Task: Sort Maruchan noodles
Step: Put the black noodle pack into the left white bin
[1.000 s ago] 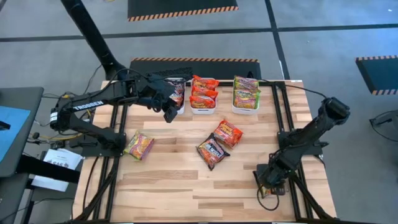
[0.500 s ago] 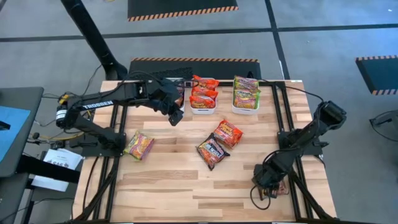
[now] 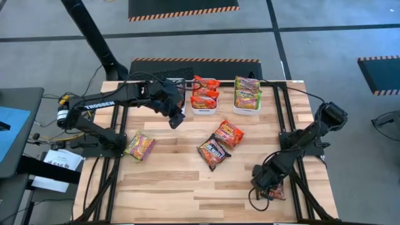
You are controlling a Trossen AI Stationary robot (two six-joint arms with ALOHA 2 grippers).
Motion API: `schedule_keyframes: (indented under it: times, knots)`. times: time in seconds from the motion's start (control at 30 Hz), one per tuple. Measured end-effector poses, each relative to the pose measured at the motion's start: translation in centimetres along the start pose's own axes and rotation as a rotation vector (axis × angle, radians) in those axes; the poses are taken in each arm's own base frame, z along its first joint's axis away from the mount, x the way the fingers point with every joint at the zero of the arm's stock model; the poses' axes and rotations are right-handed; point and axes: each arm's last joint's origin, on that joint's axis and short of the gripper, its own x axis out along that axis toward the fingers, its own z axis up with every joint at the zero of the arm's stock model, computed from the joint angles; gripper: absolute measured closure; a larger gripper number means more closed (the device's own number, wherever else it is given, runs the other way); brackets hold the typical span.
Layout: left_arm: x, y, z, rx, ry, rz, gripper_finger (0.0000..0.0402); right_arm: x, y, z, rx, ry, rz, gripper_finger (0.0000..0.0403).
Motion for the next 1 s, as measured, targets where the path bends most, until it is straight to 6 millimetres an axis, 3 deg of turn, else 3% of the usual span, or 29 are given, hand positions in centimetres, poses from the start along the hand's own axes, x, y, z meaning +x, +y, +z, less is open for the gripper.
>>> schedule_keyframes:
  times: [0.17, 0.8, 1.0]
  knots:
    - [0.0, -0.1, 0.0, 0.033, 0.012, -0.039, 0.0264, -0.9, 1.0, 0.2, -0.003, -0.043, 0.018, 0.0396]
    - [0.0, -0.1, -0.1, 0.077, 0.021, -0.039, 0.0263, -6.8, 4.7, 0.4, 0.185, -0.231, 0.087, 0.0402]
    - [0.0, 0.1, -0.5, 0.085, 0.057, -0.027, 0.0238, -8.6, 4.8, 1.2, 0.267, -0.338, 0.081, 0.0402]
